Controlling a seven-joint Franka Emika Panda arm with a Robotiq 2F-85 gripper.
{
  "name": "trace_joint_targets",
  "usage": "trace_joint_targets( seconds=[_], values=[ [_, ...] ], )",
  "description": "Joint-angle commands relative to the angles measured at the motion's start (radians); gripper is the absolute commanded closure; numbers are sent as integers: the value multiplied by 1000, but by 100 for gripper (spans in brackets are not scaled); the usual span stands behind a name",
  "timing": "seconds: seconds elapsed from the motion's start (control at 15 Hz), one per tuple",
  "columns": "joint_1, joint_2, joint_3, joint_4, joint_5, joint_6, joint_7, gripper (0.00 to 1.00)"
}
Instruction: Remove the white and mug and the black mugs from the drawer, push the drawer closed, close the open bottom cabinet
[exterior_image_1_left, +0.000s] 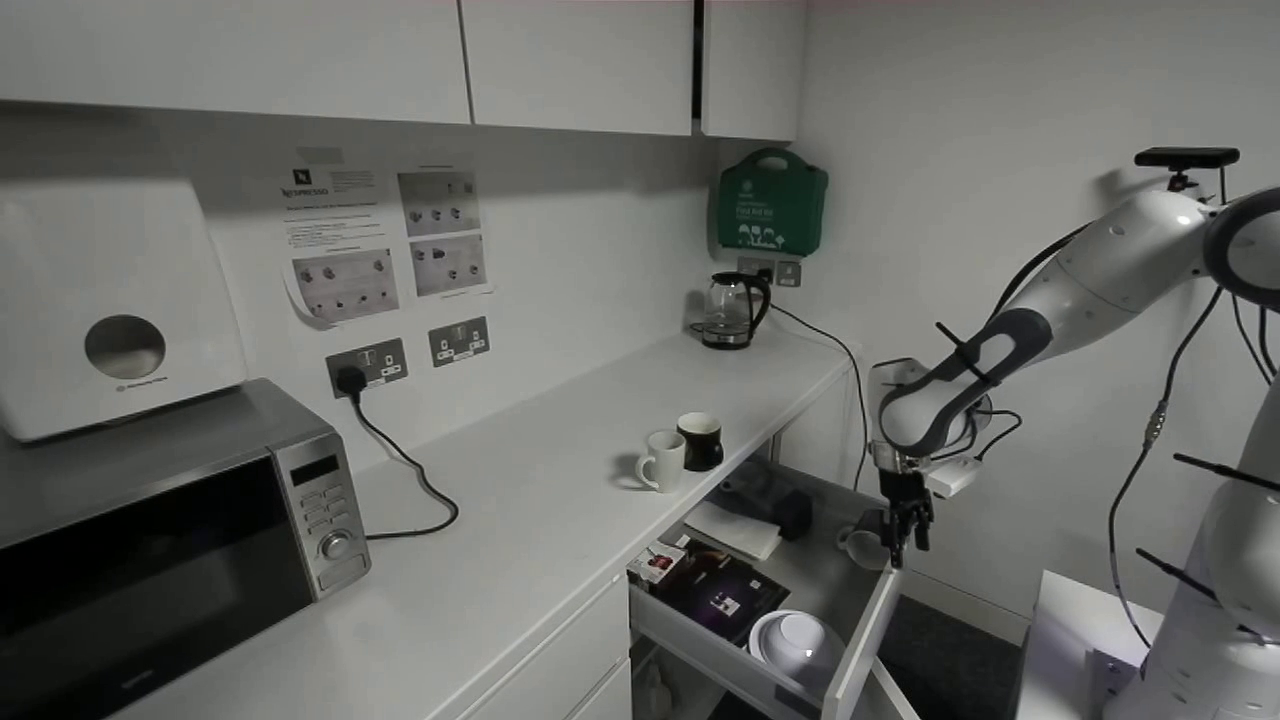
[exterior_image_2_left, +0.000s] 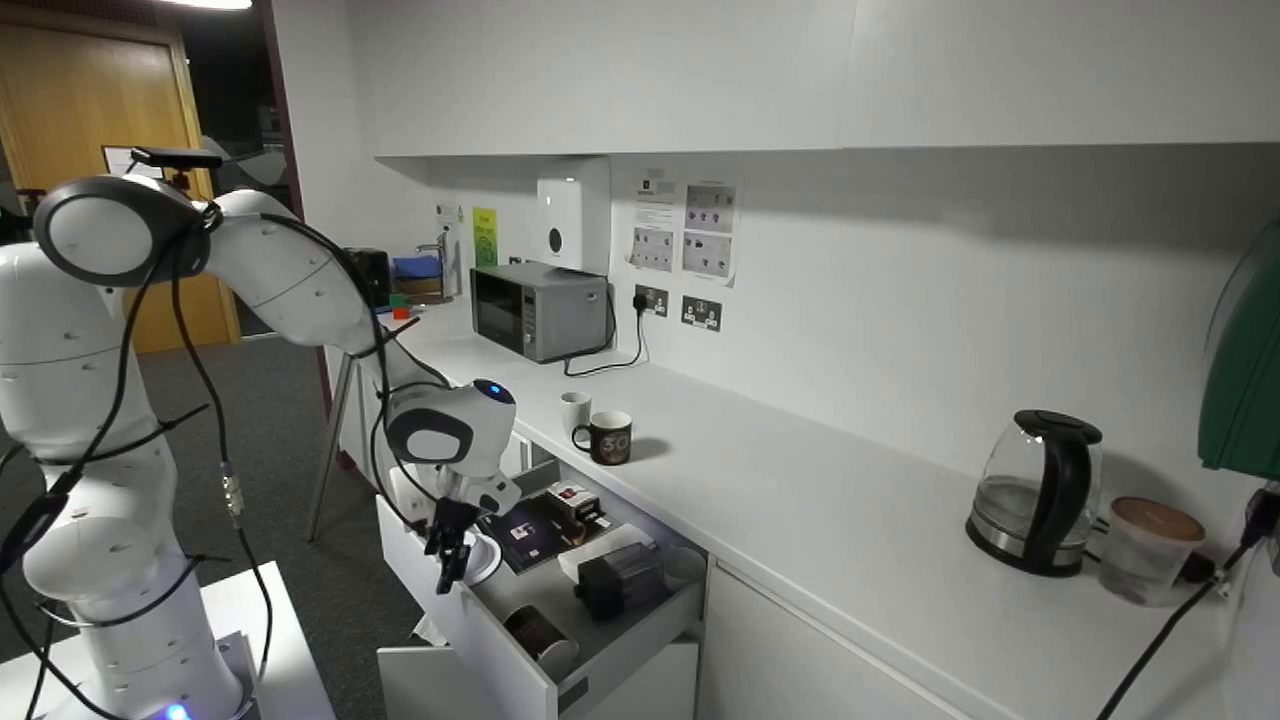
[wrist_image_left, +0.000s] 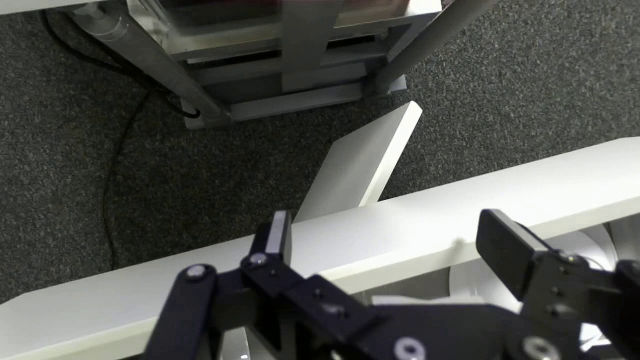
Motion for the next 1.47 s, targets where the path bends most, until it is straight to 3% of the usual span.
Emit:
trace_joint_targets(
  seconds=[0.0, 0.87, 1.4],
  values=[
    [5, 52, -6, 48, -58, -7, -14, 0],
    [2, 99, -11, 96, -217, -58, -4, 0],
    [3, 102, -8, 92, -239, -92, -7, 0]
  ],
)
